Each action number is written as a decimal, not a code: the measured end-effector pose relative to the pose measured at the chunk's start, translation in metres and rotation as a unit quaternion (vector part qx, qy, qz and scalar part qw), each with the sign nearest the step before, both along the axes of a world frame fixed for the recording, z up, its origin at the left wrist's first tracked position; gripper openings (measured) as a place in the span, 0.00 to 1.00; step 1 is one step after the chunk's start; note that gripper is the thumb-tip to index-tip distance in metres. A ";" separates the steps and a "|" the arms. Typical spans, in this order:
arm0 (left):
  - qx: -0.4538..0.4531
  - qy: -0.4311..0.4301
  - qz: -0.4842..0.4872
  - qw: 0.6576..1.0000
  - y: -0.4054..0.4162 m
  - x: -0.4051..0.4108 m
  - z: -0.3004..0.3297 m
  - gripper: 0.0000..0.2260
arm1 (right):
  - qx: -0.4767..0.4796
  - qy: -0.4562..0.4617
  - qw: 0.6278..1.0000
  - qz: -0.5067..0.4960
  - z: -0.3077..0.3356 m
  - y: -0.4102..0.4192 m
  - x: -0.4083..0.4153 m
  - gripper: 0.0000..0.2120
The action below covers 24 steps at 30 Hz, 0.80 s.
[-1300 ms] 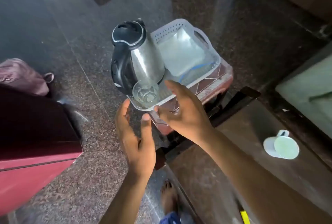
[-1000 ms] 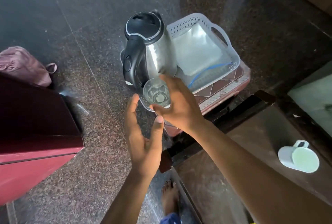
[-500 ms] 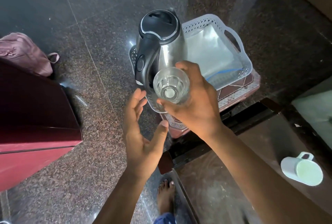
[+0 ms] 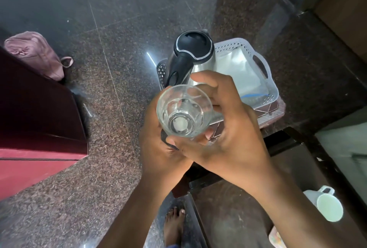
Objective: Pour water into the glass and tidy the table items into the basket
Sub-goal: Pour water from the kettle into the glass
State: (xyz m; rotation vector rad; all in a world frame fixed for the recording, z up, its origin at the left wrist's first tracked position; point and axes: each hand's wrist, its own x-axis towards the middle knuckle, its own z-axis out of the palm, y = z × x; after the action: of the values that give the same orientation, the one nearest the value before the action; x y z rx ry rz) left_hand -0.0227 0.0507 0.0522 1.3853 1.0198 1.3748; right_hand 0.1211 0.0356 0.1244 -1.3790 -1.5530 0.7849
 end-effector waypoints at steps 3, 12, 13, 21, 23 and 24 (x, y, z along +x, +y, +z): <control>0.002 0.000 0.026 1.000 0.002 -0.011 0.005 0.32 | -0.019 0.024 0.999 0.030 0.001 0.004 -0.005 0.45; 0.009 0.106 0.115 0.988 0.005 -0.041 0.001 0.35 | -0.143 0.148 0.959 -0.192 -0.028 0.044 -0.012 0.13; 0.010 0.111 0.118 0.987 0.006 -0.045 -0.001 0.35 | -0.171 0.151 0.952 -0.202 -0.036 0.050 -0.016 0.13; 0.020 0.138 0.112 0.984 0.017 -0.068 -0.015 0.35 | -0.285 0.389 0.858 -0.177 -0.070 0.099 -0.055 0.19; 0.023 0.134 0.111 0.984 0.023 -0.072 -0.016 0.35 | -0.266 0.438 0.841 -0.174 -0.072 0.109 -0.068 0.26; 0.027 0.136 0.110 0.984 0.025 -0.073 -0.016 0.35 | -0.251 0.457 0.834 -0.182 -0.074 0.113 -0.074 0.27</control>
State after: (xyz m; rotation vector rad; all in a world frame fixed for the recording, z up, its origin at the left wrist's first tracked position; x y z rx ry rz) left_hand -0.0961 0.0757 0.0360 1.5687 1.3579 1.4058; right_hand 0.0469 0.1485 0.0508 -1.2752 -0.3246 1.3925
